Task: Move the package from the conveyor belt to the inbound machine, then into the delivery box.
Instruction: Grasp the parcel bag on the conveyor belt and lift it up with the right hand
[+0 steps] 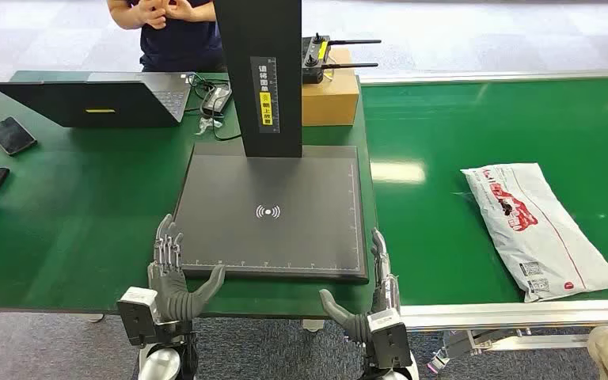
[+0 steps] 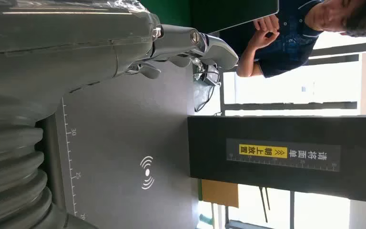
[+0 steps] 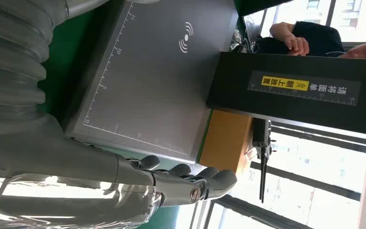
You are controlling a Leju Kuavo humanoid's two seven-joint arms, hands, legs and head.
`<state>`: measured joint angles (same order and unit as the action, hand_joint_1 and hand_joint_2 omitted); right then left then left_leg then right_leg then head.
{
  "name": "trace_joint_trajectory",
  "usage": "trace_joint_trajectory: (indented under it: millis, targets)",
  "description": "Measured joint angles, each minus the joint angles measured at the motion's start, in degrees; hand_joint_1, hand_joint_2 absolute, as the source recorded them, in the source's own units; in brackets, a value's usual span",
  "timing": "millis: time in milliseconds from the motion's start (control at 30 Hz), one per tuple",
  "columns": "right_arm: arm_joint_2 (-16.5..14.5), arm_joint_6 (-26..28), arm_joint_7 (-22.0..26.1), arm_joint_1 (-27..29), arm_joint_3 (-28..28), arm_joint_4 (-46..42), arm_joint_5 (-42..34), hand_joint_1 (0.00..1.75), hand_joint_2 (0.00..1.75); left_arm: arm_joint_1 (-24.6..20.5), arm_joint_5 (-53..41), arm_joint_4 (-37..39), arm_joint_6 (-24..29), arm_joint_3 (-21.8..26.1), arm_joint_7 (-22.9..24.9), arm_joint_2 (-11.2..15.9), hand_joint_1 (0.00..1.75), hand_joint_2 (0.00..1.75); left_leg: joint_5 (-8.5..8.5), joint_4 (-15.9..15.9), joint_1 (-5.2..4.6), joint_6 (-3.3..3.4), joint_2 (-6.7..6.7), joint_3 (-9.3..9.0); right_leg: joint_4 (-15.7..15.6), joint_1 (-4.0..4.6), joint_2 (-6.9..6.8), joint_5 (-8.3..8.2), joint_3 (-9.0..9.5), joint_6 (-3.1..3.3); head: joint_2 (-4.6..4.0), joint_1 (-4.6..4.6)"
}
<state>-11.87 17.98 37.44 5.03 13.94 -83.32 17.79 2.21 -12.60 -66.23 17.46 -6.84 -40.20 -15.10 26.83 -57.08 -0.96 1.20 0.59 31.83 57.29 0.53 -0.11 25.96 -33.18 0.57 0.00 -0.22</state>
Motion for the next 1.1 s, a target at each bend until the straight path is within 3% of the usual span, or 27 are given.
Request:
trace_joint_trajectory:
  millis: [1100]
  targets:
    - [0.0, 0.95, -2.51, -0.18, 1.43, 0.03, 7.19, 0.0, 1.75, -1.44, 0.58, 2.38, -2.91, -4.34, 0.0, 0.46, 0.0, 1.75, 0.0, 0.0, 0.0, 0.0, 0.01, -0.02, 0.0, 0.0, 0.01, 0.0, 0.0, 0.0, 0.0, 0.0]
